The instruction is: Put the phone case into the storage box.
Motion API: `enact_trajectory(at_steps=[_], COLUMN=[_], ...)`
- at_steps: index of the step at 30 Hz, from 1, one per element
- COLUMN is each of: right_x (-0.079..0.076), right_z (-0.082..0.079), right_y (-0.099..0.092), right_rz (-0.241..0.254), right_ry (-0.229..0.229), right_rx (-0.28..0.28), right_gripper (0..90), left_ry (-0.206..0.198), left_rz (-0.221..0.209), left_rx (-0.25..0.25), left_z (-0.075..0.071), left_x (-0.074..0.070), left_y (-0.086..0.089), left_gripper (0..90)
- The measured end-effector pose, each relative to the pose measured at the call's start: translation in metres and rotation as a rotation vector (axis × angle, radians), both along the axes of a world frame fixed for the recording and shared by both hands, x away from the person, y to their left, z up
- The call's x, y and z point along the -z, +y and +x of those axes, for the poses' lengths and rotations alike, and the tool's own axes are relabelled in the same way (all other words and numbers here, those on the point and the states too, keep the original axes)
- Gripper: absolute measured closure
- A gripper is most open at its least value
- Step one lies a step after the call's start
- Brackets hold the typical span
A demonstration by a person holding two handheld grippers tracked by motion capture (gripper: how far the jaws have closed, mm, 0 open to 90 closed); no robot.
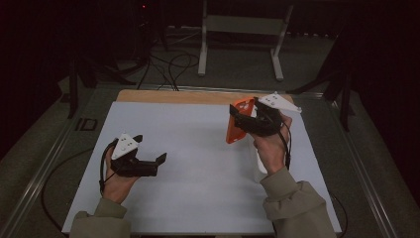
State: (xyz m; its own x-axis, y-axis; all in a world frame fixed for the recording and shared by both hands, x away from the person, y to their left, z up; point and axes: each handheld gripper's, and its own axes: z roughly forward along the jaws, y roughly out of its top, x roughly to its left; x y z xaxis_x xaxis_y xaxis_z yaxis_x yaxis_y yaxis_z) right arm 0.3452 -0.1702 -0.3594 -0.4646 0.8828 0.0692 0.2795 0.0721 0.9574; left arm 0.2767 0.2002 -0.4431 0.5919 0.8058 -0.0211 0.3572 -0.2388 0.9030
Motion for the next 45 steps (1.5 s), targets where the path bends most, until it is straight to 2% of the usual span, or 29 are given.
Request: enact_trajectory(at_steps=[23,30,45], right_x=[0.003,0.003,0.001], right_z=[0.013,0.016,0.023], right_y=[-0.015,-0.018,-0.025], right_rz=[-0.021,-0.025,-0.033], right_ry=[-0.001,-0.001,-0.002], right_rx=[0.048,0.057,0.084], right_gripper=[16.7,16.6,16.6], left_ry=[-0.025,-0.046,-0.048], left_rz=[-0.002,0.023,-0.01], left_rx=[-0.007,-0.019,-0.072], left_z=[-0.011,-0.021,-0.037], left_x=[0.013,0.02,0.037], left_y=[0.018,0.023,0.039], left_gripper=[0.1,0.2,0.2])
